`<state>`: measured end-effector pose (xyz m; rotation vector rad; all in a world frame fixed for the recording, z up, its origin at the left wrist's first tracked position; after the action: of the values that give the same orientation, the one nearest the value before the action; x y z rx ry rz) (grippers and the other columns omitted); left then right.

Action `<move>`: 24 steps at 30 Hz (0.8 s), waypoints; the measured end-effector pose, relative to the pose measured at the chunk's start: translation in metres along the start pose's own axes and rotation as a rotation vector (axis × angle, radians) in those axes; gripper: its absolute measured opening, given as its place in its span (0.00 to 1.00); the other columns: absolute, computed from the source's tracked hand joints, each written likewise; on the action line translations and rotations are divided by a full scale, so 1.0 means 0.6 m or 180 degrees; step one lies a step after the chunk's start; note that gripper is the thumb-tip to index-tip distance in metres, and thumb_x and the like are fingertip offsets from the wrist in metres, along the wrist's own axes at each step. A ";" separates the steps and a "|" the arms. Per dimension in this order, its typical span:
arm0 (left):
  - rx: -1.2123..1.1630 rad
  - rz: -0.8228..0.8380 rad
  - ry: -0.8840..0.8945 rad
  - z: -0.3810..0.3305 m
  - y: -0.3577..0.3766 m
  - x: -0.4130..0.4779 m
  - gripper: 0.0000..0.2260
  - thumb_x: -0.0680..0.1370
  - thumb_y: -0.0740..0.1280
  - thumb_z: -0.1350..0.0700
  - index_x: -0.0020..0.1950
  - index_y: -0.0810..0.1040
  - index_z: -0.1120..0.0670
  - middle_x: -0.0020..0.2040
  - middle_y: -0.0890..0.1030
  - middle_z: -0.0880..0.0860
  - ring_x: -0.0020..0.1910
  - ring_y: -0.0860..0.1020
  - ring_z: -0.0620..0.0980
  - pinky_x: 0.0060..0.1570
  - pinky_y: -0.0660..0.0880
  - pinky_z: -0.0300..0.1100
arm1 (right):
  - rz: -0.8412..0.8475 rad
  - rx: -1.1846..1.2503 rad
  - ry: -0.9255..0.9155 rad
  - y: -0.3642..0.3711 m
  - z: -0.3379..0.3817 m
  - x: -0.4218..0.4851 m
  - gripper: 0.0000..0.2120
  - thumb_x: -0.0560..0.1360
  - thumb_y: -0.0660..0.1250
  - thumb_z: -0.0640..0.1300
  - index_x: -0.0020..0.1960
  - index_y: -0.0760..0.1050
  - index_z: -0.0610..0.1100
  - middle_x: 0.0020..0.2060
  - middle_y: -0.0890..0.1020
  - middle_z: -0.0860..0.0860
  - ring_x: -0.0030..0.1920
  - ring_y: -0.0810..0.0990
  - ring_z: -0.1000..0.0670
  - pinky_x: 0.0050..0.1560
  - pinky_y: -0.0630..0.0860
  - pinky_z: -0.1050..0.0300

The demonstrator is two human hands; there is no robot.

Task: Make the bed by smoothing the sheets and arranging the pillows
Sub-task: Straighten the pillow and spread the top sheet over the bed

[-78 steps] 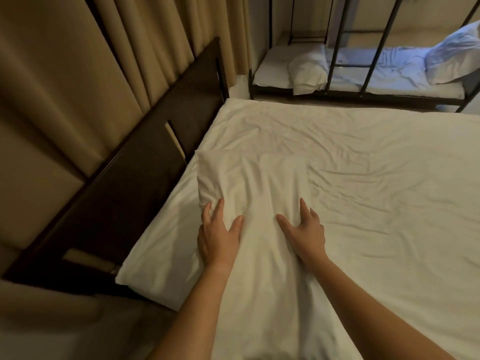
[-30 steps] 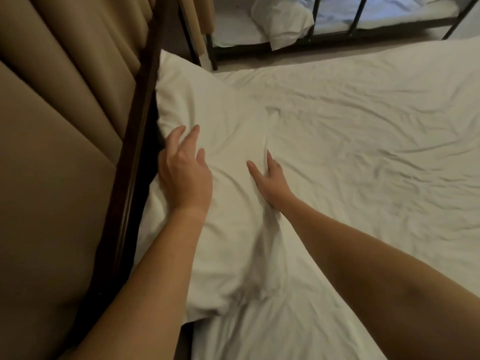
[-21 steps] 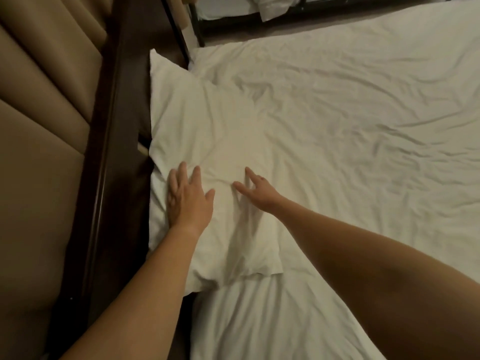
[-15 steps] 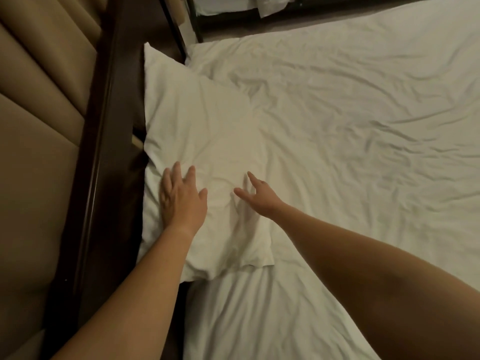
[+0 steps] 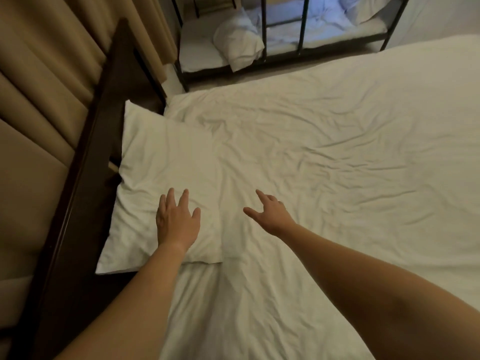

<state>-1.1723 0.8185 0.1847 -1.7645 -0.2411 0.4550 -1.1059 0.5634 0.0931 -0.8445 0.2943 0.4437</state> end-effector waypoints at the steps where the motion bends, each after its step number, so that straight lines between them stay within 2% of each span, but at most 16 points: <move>1: -0.0029 -0.0024 0.0026 -0.032 -0.004 -0.025 0.28 0.84 0.58 0.43 0.83 0.57 0.48 0.84 0.50 0.54 0.82 0.47 0.57 0.80 0.54 0.57 | -0.0098 -0.0098 -0.0030 -0.033 -0.020 -0.026 0.41 0.76 0.59 0.71 0.82 0.51 0.56 0.79 0.62 0.48 0.78 0.60 0.41 0.73 0.65 0.40; 5: -0.0142 -0.0070 0.0125 -0.162 -0.005 -0.126 0.28 0.84 0.57 0.41 0.83 0.56 0.46 0.84 0.50 0.53 0.83 0.46 0.56 0.80 0.52 0.56 | -0.0557 -0.0591 -0.0071 -0.160 -0.111 -0.133 0.41 0.75 0.55 0.74 0.82 0.48 0.59 0.81 0.57 0.47 0.80 0.56 0.41 0.77 0.59 0.38; 11: -0.0252 -0.0004 0.0401 -0.369 0.017 -0.266 0.29 0.84 0.56 0.41 0.84 0.55 0.45 0.84 0.50 0.53 0.83 0.46 0.56 0.80 0.52 0.56 | -0.0872 -0.1052 -0.0005 -0.324 -0.265 -0.294 0.40 0.76 0.51 0.74 0.82 0.42 0.61 0.83 0.49 0.47 0.81 0.48 0.39 0.79 0.48 0.36; 17: -0.0315 0.0194 0.0685 -0.555 0.047 -0.355 0.28 0.84 0.56 0.41 0.83 0.55 0.46 0.84 0.49 0.53 0.83 0.45 0.55 0.80 0.51 0.55 | -0.1047 -0.1148 0.0295 -0.460 -0.416 -0.405 0.40 0.76 0.50 0.75 0.82 0.42 0.61 0.83 0.49 0.47 0.82 0.47 0.40 0.79 0.47 0.37; 24: -0.0244 0.0496 0.1136 -0.748 0.114 -0.373 0.29 0.84 0.55 0.40 0.84 0.55 0.46 0.84 0.48 0.52 0.83 0.45 0.55 0.80 0.51 0.55 | -0.1319 -0.0963 0.0808 -0.595 -0.574 -0.472 0.40 0.76 0.52 0.74 0.82 0.44 0.60 0.83 0.50 0.47 0.81 0.49 0.40 0.79 0.48 0.37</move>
<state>-1.1877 0.3161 0.2411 -1.9121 0.1336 0.2361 -1.2042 0.0166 0.2270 -1.2298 0.2798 -0.0105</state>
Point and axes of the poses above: each hand's wrist, its own x-axis towards the middle knuckle, its own y-axis out of the palm, z = x × y, the point moved 9 cm from there along x, towards the middle knuckle
